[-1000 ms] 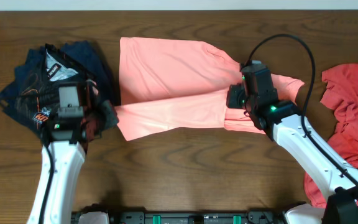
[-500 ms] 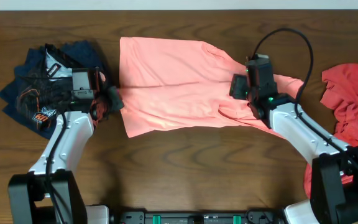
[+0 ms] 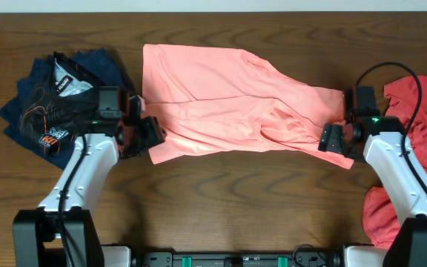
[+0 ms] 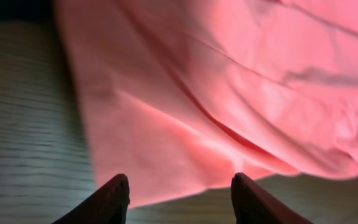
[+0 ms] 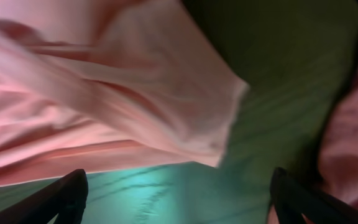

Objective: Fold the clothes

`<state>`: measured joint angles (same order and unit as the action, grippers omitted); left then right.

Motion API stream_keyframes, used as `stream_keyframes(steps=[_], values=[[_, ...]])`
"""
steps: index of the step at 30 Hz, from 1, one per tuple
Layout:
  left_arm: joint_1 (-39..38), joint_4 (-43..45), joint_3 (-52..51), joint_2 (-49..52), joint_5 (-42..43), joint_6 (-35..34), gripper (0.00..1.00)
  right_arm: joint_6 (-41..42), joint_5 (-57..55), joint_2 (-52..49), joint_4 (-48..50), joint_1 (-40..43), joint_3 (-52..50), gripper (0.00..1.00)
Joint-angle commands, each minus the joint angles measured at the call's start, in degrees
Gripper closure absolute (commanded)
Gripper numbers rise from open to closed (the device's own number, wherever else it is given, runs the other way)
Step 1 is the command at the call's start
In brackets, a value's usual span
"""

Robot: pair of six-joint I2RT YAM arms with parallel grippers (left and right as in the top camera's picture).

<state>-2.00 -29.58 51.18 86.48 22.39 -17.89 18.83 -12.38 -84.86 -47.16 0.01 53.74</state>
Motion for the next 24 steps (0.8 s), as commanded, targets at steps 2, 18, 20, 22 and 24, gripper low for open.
stream_keyframes(steps=[2, 18, 20, 22, 24], values=[[-2.9, -0.2, 0.0, -0.7, -0.8, 1.2, 0.46, 0.2, -1.7, -0.7, 1.2, 1.5, -2.3, 0.09], [-3.9, -0.2, 0.0, -0.8, -0.8, 1.1, 0.46, 3.4, -2.2, -0.7, 15.6, 1.5, -14.7, 0.31], [-3.9, -0.2, 0.0, -0.8, -0.8, 1.1, 0.47, 3.4, -2.2, -0.7, 17.5, 1.5, -15.8, 0.45], [-3.9, -0.2, 0.0, -0.8, -0.8, 1.1, 0.47, 3.4, -2.2, -0.7, 18.4, 1.5, -16.7, 0.64], [-3.9, -0.2, 0.0, -0.8, -0.8, 1.1, 0.47, 3.4, -2.3, -0.7, 19.2, 1.5, -17.2, 0.82]])
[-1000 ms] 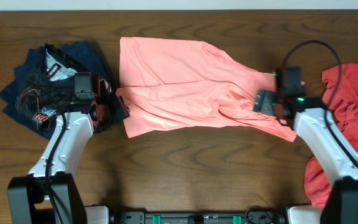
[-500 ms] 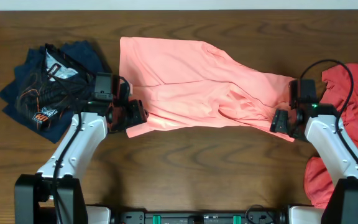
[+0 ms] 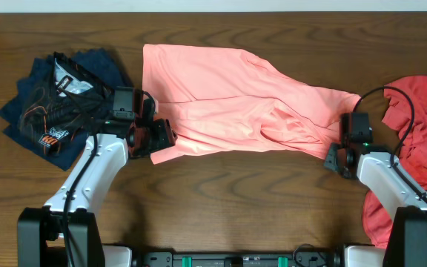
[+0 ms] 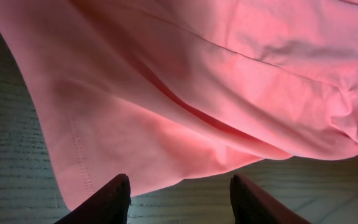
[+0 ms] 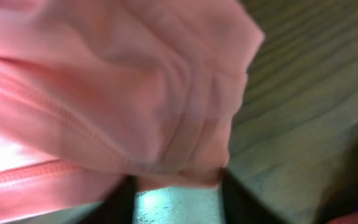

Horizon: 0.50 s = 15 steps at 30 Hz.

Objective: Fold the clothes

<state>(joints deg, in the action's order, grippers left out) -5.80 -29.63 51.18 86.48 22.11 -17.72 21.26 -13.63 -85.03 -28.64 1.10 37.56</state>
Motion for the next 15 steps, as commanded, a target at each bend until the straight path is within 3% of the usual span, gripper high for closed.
stream_keyframes(steps=[1, 3, 15], values=[[-0.1, -0.2, 0.0, -0.8, -0.5, 1.0, 0.47, 1.0, -1.2, -0.5, 0.9, 0.4, -1.1, 0.88], [-0.1, -0.2, 0.0, -0.8, -0.5, 1.0, 0.47, 1.0, -1.7, -0.5, 1.0, 0.4, -1.1, 0.99], [-0.1, -0.2, 0.0, -0.8, -0.5, 1.0, 0.51, 0.8, -2.1, 1.1, -4.3, 1.2, 8.4, 0.97]])
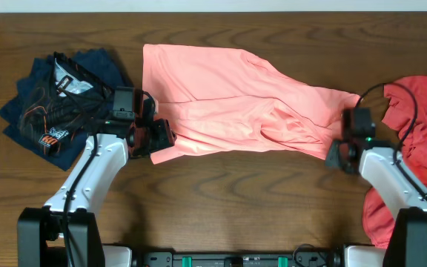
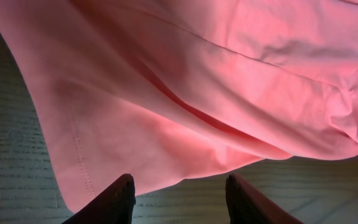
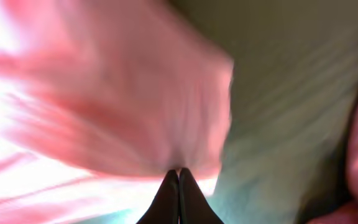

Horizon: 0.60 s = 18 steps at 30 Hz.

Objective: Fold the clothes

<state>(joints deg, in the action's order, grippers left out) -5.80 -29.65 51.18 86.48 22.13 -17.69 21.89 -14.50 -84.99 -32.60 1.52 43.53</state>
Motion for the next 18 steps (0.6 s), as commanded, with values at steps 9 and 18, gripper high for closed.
stream_keyframes(steps=[9, 18], values=[[-0.1, -0.3, 0.0, -0.8, -0.5, 0.9, 0.51, -2.9, 3.1, 0.2, -3.1, 0.7, -1.6, 0.53], [-0.1, -0.3, 0.0, -0.8, -0.5, 0.9, 0.51, -2.0, -2.7, 0.2, 9.7, 0.7, -8.2, 0.37]])
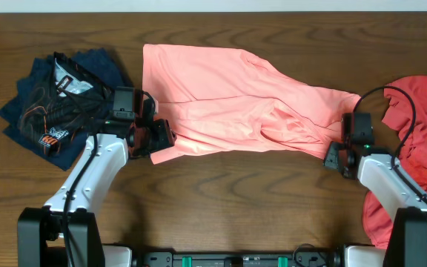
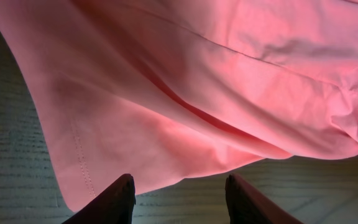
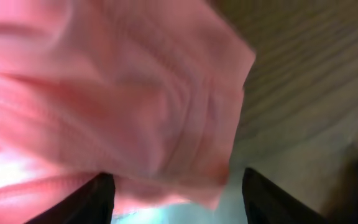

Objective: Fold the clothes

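Note:
A salmon-pink shirt [image 1: 228, 96] lies spread and creased across the middle of the wooden table [image 1: 221, 200]. My left gripper [image 1: 160, 138] sits at its lower left corner. In the left wrist view the gripper [image 2: 179, 200] is open, the hemmed corner of the shirt [image 2: 166, 112] lying just ahead of the fingers [image 2: 122, 198]. My right gripper [image 1: 334, 157] is at the shirt's lower right end. In the right wrist view it [image 3: 178, 200] is open wide, with the blurred shirt corner [image 3: 135, 106] lying between and above the fingertips [image 3: 98, 199].
A folded navy garment [image 1: 58, 104] with a printed design lies at the far left, close to my left arm. A crumpled red garment [image 1: 414, 148] is heaped at the right edge, beside my right arm.
My right gripper was shut with its fingertips together at the shirt's right corner; now it is open wide and the corner lies loose. It sits slightly lower and further left. The left gripper is unchanged.
At first both grippers were open near the shirt's lower corners, the left one short of the cloth. Then the left stood at the lower left corner and the right had narrowed around the right corner. The right then shut there, and now it is open again.

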`<state>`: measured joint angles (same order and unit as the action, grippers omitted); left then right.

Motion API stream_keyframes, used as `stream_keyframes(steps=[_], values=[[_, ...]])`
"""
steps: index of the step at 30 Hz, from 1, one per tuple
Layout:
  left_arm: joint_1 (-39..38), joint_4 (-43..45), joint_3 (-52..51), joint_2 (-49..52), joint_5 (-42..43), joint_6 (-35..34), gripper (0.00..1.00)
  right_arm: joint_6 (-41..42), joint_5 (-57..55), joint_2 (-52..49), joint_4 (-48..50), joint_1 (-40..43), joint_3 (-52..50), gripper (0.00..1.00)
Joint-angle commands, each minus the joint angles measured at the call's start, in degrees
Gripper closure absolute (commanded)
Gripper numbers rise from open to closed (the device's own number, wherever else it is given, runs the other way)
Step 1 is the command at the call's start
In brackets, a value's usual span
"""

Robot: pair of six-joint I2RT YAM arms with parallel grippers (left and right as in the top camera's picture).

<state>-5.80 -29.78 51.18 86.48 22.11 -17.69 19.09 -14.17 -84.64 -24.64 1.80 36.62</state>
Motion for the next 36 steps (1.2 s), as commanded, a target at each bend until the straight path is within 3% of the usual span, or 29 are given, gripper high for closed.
stream_keyframes(steps=[1, 3, 4, 6, 12, 20, 36], values=[[-0.1, -0.2, 0.0, -0.8, -0.5, 0.9, 0.51, 0.8, -3.0, -0.1, 3.0, 0.4, -1.8, 0.41], [-0.1, -0.2, 0.0, -0.8, -0.5, 0.9, 0.51, 0.8, -3.0, -0.2, 4.8, 0.4, -2.9, 0.57], [-0.1, -0.2, 0.0, -0.8, -0.5, 0.9, 0.51, 0.9, -3.0, -0.2, 5.3, 0.4, -3.2, 0.74], [-0.1, -0.2, 0.0, -0.8, -0.5, 0.9, 0.51, 1.5, -3.0, -0.2, 5.8, 0.4, -3.5, 0.98], [-0.1, -0.2, 0.0, -0.8, -0.5, 0.9, 0.51, 1.5, -3.0, 0.9, 2.5, 0.5, -1.2, 0.99], [-0.1, -0.2, 0.0, -0.8, -0.5, 0.9, 0.51, -0.3, -3.0, 2.6, -4.5, 4.8, 11.8, 0.99], [-0.1, -0.2, 0.0, -0.8, -0.5, 0.9, 0.51, -2.1, 3.6, -6.9, 9.9, 8.5, 13.4, 0.99]])
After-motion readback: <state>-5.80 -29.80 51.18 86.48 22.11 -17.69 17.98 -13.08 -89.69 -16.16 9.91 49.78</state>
